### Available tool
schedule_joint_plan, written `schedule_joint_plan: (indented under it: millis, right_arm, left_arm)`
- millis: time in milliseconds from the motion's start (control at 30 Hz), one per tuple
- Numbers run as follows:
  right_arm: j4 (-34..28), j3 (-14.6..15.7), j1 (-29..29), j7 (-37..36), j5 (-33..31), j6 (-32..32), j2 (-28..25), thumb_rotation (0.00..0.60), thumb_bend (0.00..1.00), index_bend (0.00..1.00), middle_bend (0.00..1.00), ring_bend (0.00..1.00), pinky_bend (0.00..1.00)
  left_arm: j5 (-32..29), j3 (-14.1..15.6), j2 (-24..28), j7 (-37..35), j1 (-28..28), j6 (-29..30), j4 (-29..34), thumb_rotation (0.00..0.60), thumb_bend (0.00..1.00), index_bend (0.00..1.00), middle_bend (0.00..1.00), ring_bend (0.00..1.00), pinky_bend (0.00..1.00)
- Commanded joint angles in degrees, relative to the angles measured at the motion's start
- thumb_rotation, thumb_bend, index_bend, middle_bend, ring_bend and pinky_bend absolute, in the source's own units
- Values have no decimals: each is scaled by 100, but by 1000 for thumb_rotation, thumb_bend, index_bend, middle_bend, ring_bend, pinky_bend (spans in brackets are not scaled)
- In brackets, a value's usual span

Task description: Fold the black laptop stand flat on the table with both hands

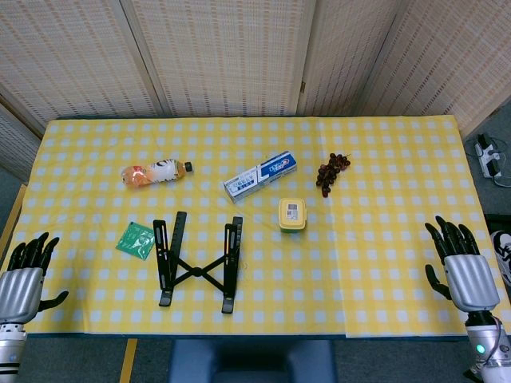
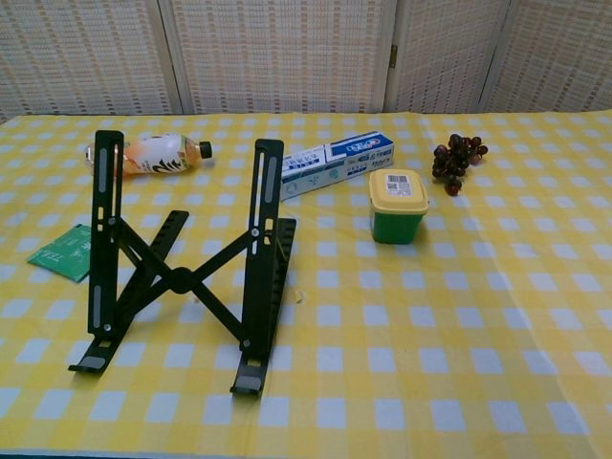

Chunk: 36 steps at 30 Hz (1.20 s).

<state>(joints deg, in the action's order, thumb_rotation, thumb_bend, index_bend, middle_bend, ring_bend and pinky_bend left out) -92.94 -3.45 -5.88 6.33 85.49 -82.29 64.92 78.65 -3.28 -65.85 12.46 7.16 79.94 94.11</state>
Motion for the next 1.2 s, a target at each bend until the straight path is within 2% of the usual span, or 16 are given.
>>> schedule_joint_plan:
  millis: [33,433,700,800,967,1200]
  right_arm:
    - [10,0,1,-29,32,-32,2,600,488,0,0,0,0]
    - [-7,21,99,-101,162,-274,-40,600,487,0,0,0,0]
    - [-92,-19,174,-196,317,-553,-161,600,488,0,0,0,0]
    - [-102,-21,190,-220,352,-600,-199,600,488,0,0,0,0]
    - [-111,-31,180,-245,386,-609,-218,600,487,0,0,0,0]
    - [-113,3,198,-320,423,-614,-198,600,487,0,0,0,0]
  left_arm:
    - [-13,0,-24,5,13,-17,-18,600,184,81,3,0,0]
    - [132,-44,-157,-215,38,106,-132,600,187,80,3,0,0]
    - [276,-192,-301,-854,276,-64,-337,600,190,73,18,16,0]
    - [288,-235,-340,-1230,470,-365,-482,600,189,66,24,22,3]
    - [293,-371,-459,-2253,876,-956,-776,600,191,43,23,23,15]
    - [121,-452,-458,-3635,1486,-2165,-1038,600,190,0,0,0,4]
